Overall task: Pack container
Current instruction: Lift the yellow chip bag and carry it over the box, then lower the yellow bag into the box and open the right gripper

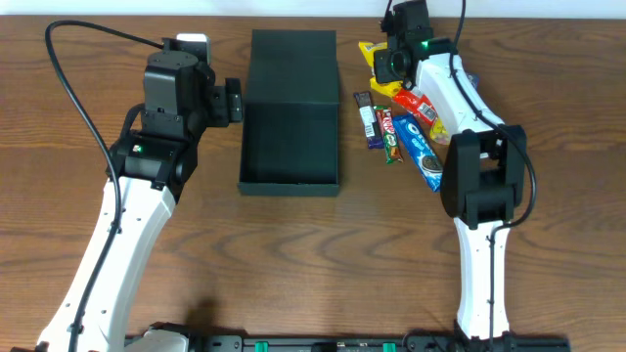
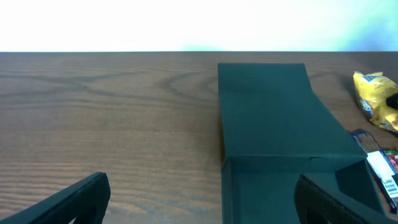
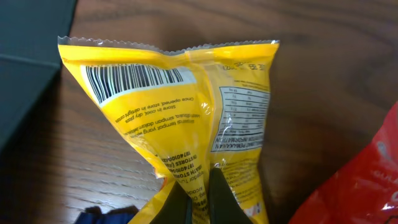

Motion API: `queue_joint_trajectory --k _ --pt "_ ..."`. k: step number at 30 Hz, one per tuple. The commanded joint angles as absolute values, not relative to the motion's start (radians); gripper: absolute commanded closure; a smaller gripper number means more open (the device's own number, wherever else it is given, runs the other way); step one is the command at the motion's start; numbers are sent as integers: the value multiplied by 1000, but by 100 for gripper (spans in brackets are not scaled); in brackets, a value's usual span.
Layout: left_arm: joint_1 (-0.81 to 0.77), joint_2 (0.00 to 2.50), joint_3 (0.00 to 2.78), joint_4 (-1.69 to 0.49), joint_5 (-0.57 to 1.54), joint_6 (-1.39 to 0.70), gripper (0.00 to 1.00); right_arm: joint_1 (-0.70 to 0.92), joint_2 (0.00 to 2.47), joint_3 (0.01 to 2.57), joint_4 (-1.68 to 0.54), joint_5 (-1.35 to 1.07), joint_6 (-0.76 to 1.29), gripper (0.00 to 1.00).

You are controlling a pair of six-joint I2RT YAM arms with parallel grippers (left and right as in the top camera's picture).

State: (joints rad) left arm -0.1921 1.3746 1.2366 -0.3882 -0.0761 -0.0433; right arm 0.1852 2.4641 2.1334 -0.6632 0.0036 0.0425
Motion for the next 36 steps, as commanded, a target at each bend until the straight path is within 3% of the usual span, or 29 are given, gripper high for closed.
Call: queue_joint_trajectory --k 1,8,13,20,25,36 --pt "-184 1380 1242 -375 -89 -21 4 213 2468 2232 -677 -7 44 99" --pt "-92 1380 1242 -358 -89 -22 5 259 2397 2428 -851 -8 65 99" --pt "19 1380 1242 -331 -84 -8 5 311 2306 2449 -997 -9 230 99" --pt "106 1380 1242 -314 86 366 5 419 2284 2445 -1207 -27 389 99" --pt "120 1380 1242 -316 128 565 5 538 2284 2438 -1235 -22 463 99" --pt "120 1380 1242 -317 128 664 5 710 2356 2438 -1276 192 689 99"
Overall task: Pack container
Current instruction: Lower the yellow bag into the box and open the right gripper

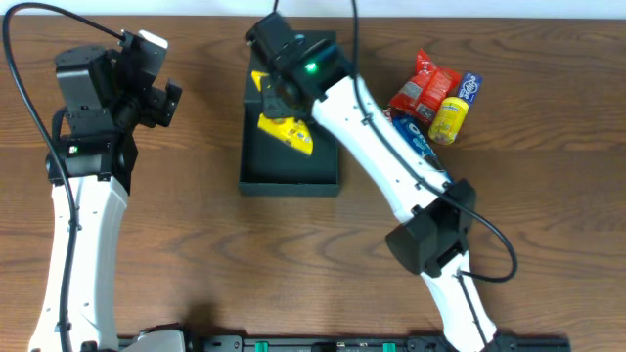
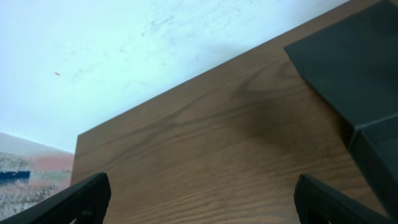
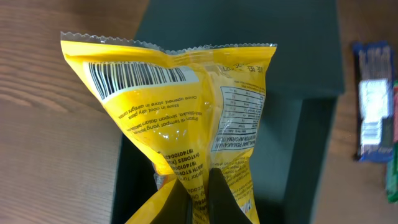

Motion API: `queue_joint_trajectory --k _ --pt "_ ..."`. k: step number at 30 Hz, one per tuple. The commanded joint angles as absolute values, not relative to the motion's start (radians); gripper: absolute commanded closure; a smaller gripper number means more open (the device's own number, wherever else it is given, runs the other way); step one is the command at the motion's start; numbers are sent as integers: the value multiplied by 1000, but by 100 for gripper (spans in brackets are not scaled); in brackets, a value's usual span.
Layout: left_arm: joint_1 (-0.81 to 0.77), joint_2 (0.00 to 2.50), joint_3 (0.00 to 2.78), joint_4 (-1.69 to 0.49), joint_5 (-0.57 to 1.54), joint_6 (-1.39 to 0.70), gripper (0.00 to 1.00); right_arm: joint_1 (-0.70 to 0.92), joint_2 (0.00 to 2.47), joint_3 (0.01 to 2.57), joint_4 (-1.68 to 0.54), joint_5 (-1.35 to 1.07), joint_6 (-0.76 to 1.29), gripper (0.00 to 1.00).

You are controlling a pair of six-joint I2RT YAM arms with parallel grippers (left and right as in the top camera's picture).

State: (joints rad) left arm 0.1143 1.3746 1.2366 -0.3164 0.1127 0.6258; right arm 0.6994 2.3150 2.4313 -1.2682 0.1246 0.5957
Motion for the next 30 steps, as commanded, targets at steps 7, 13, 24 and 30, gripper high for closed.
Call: queue_joint_trajectory --k 7,13,24,30 --pt "121 1380 1242 -316 131 696 5 739 2411 2438 -1301 189 750 99" --pt "133 1380 1242 -317 133 691 5 768 2444 2437 -1309 146 762 99" --pt "191 1380 1242 -316 262 672 5 820 2451 2437 -1342 207 763 99" --pt "191 1380 1242 -316 292 673 5 818 2457 2437 -1319 214 761 1"
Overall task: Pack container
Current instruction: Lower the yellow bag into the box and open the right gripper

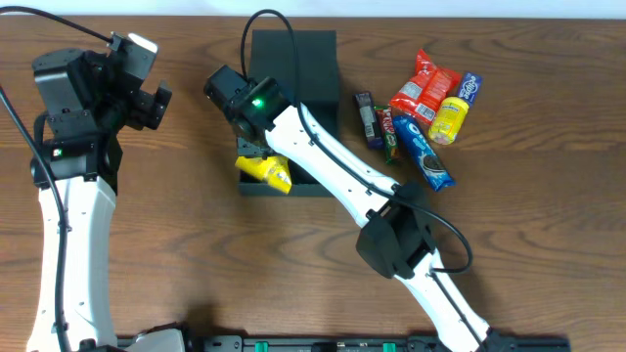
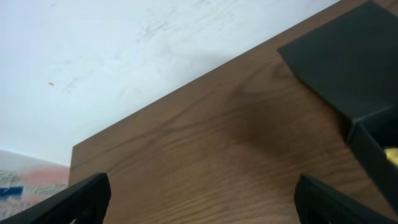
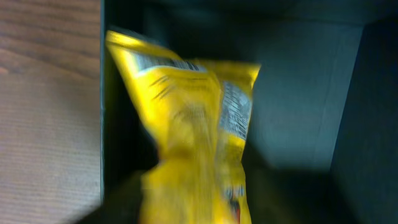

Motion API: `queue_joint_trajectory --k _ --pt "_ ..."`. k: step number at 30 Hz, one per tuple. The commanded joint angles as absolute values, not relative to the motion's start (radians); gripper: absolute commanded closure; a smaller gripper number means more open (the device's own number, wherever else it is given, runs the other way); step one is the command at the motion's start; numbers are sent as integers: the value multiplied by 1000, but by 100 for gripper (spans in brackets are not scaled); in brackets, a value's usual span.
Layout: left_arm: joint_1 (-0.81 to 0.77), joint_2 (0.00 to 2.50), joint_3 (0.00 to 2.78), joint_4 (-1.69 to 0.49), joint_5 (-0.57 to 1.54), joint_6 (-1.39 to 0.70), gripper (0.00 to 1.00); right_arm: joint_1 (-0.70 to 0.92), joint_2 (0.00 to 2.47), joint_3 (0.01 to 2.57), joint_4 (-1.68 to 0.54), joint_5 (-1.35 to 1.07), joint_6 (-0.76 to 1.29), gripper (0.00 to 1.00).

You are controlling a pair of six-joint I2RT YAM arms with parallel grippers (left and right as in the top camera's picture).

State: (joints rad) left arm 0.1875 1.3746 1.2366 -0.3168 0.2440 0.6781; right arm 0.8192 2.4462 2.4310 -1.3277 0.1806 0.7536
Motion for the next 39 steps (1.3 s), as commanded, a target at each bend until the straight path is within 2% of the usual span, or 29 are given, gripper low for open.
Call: queue_joint_trajectory --k 1,11,12,13,16,19,22,25,31,39 --pt "191 1380 1242 -316 308 673 5 818 2457 2437 -1312 214 762 1" --pt "192 1380 1242 -317 342 673 5 792 2431 2440 -1316 210 635 1" --pt "192 1380 1242 -317 342 673 5 789 2430 2440 -1318 209 613 3" --pt "192 1380 1242 -317 342 673 5 787 2429 2440 -1321 209 591 20" --pt "210 1380 1242 -327 395 673 5 786 2429 2440 -1335 171 517 60" --pt "272 1380 1242 -344 564 673 5 786 2429 2440 -1333 101 413 78" --pt "361 1380 1242 -345 772 674 5 784 2429 2440 -1332 46 338 82" --pt "423 1380 1242 -350 881 674 5 780 2429 2439 -1327 -10 269 82" --pt "388 1384 1242 -513 890 789 5 759 2430 2437 -1327 -49 188 81" --pt "374 1383 1243 -520 884 820 5 727 2430 2317 -1283 -129 178 79"
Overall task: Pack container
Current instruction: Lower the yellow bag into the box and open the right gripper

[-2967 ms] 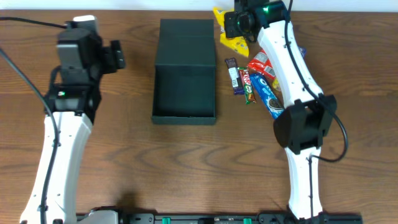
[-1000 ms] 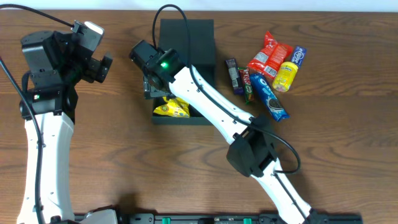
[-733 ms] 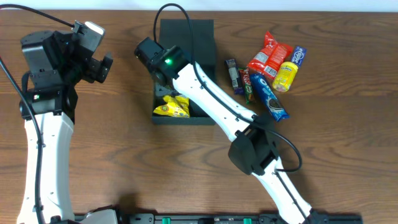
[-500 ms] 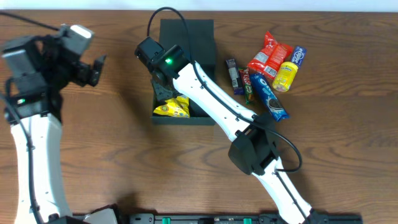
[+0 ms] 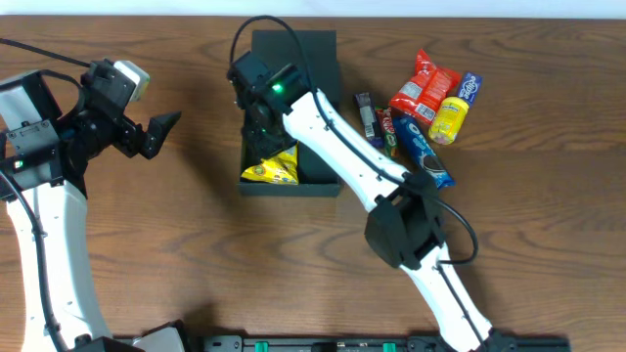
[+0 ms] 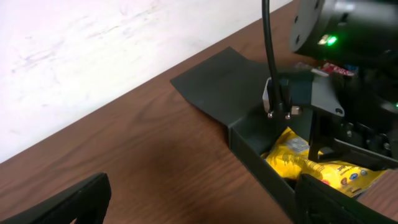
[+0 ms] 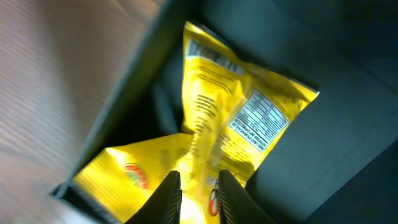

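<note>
The dark green box stands at the table's middle with its lid flap folded back. A yellow snack bag lies in the box's front-left corner and also shows in the wrist views. My right gripper hangs inside the box just above the bag, fingers parted, the bag lying loose under them. In the overhead view the right gripper is over the box's left side. My left gripper is open and holds nothing, well left of the box.
Right of the box lie loose snacks: two slim bars, a blue cookie pack, a red pack, a small yellow pack and a blue packet. The right arm spans the box's right wall.
The yellow bag was held at the box's front-left edge; now it lies in that corner and my right fingers have parted from it. The left gripper sits further left, turned toward the box.
My right gripper was shut on the yellow bag among the snacks right of the box. Then it held the bag over the box, then low at the box's front-left edge. Now the bag rests inside, released. The left arm drew back leftward, open throughout.
</note>
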Motion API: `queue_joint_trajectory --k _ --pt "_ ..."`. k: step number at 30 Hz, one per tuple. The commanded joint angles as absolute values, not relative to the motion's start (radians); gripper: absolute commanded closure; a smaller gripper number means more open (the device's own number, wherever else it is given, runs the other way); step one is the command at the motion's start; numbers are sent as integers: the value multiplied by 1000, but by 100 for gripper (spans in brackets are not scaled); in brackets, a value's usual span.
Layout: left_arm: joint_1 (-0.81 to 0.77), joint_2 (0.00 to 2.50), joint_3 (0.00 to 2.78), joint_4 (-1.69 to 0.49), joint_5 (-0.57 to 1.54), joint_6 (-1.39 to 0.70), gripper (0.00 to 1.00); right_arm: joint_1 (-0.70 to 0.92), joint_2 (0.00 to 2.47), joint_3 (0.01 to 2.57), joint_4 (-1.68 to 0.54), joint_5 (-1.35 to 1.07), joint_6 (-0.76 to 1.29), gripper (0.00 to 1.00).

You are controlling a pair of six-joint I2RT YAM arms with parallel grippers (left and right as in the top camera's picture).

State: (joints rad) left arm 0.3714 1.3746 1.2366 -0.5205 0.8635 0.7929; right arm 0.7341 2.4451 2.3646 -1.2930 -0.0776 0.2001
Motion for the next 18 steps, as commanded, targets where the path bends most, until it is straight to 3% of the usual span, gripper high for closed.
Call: queue_joint_trajectory --k 1,11,18 --pt "374 1383 1243 -520 883 820 5 728 2430 2299 -1275 -136 178 79" --pt "374 1383 1243 -516 879 819 5 731 2430 2129 -1155 -192 178 78" --pt "374 1383 1243 -515 880 819 5 731 2429 2142 -1118 -193 178 83"
